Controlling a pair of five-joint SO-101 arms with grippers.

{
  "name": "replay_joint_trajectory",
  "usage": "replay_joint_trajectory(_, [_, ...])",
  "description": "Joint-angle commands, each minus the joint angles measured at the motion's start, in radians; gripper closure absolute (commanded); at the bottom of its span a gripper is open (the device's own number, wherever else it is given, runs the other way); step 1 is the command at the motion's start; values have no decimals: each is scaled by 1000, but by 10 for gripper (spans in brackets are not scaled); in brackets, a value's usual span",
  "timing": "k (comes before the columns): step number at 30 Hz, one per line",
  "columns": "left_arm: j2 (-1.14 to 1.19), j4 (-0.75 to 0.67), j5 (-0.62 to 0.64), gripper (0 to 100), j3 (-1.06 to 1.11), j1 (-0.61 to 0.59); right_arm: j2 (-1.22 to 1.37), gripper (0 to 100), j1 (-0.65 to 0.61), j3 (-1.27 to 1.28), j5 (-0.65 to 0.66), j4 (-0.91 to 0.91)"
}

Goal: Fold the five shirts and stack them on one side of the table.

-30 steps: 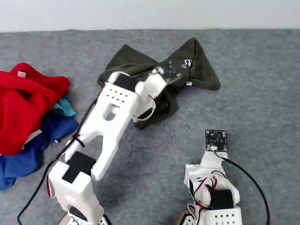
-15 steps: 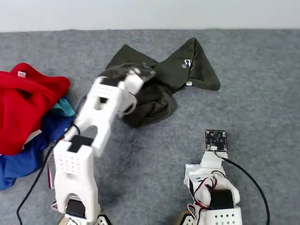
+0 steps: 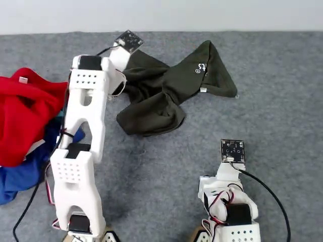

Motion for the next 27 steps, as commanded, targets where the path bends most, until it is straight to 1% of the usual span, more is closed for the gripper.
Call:
replay_joint_trajectory(1, [-14,146,-34,986,-101,54,-10,990,-4,14,11,-7])
replay_joint_trajectory(3, [-12,206,-80,986,-88,92,-10,990,-4,14,11,-7])
replay_joint_trajectory(7, [-23,201,-94,986,54,137,-10,990,-4,14,11,-7])
replay_joint_trajectory(11, [-29,199,-163,986,236,204,-10,990,-4,14,11,-7])
replay_joint_trajectory(15, [-21,193,-172,986,274,232,-10,990,-4,14,11,-7])
replay_joint_trajectory(19, [-20,126,-172,986,277,229,-10,990,-4,14,11,-7])
replay_joint_trajectory(27, [74,-101,-175,986,271,189,-10,990,-4,14,11,-7])
